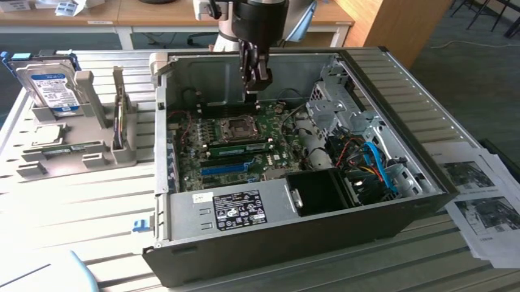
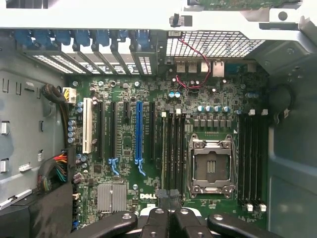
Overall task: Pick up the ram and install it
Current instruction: 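Press down the ram until it locks into place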
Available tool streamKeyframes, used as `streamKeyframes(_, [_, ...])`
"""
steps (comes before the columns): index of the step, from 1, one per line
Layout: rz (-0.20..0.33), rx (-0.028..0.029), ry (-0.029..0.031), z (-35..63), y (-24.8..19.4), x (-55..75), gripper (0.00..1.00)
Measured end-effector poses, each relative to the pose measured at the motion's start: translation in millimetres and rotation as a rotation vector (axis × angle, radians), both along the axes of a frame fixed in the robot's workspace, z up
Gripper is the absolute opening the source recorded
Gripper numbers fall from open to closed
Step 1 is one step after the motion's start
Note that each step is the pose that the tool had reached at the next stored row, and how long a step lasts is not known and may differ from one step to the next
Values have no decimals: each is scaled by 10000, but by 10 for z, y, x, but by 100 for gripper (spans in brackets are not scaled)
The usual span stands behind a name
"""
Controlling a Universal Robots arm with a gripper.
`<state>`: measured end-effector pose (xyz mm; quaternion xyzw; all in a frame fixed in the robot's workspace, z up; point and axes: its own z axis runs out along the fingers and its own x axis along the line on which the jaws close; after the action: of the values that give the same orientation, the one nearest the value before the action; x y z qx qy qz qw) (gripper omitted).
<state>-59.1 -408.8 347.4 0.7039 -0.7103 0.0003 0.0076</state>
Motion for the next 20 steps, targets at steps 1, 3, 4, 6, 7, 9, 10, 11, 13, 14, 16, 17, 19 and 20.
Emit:
streamKeyframes(1, [1,-1,1,2,0,0,9])
streamKeyframes(3, [0,-3,2,3,0,0,9])
streamKeyframes(4, [0,-2,1,3,0,0,9])
streamKeyframes(6, [0,-3,1,3,0,0,9])
streamKeyframes(7, [0,-2,1,4,0,0,9])
streamKeyframes(9, [1,-2,2,7,0,0,9])
streamKeyframes(10, [0,-4,2,10,0,0,9])
streamKeyframes(11, [0,-4,2,12,-1,0,9])
streamKeyframes(13, [0,-2,1,13,0,0,9])
streamKeyframes(14, [0,-3,2,13,0,0,9])
streamKeyframes(16, [0,-3,1,13,0,0,9])
streamKeyframes(17, [0,-3,1,13,0,0,9])
streamKeyframes(19, [0,-3,1,13,0,0,9])
streamKeyframes(20, [0,-3,2,13,0,0,9])
